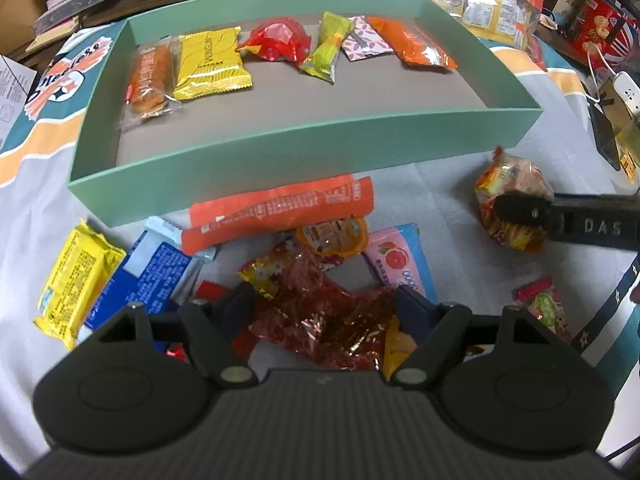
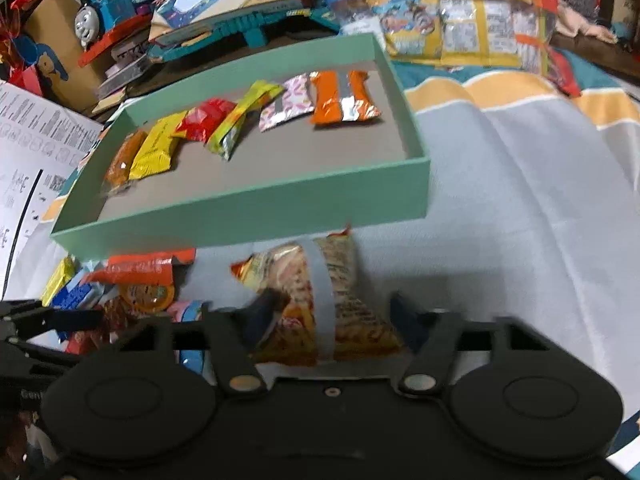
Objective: Organize snacks
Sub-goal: 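Move both tools back to the remaining snack pile, then grasp the red candy bag with left tool while right tool grasps round cracker bag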
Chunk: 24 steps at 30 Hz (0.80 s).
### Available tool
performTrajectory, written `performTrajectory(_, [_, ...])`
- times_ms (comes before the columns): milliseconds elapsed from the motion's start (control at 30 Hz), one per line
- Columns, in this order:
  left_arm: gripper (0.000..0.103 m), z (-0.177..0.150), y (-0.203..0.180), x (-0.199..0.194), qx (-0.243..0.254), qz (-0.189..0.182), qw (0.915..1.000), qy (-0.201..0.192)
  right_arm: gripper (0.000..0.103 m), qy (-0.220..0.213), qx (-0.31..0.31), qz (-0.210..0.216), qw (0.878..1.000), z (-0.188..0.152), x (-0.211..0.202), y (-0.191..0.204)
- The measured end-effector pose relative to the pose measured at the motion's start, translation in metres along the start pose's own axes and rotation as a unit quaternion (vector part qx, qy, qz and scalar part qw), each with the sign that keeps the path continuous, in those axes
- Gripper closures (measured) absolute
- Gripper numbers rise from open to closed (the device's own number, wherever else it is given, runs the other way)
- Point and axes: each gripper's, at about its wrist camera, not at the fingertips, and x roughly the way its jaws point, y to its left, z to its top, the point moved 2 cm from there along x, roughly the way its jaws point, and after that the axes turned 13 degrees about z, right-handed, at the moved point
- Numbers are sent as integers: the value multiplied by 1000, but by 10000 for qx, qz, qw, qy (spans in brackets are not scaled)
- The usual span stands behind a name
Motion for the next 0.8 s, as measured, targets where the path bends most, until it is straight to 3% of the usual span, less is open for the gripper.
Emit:
performTrajectory(133, [26,1,1,2,2,24,10000,15,63,-31,-88,-55,9999,-2,-2,6])
performTrajectory(467, [23,0,2,2,-16,81,10000,24,64,-94,53,-216,9997,-9,-10,3])
performTrajectory(533, [33,0,3,1,-5,34,10000,-19,64,-119,89,-270,9995,-11,-12,1])
performTrajectory(567, [53,-1,4,0,15,-26,10000,-50,64,-129,119,-276,9995,-12,-13,0])
performTrajectory(800, [58,-3,28,-10,-76,-71,9996,-264,64,-219,267,-288,9990,-21,-21,-7])
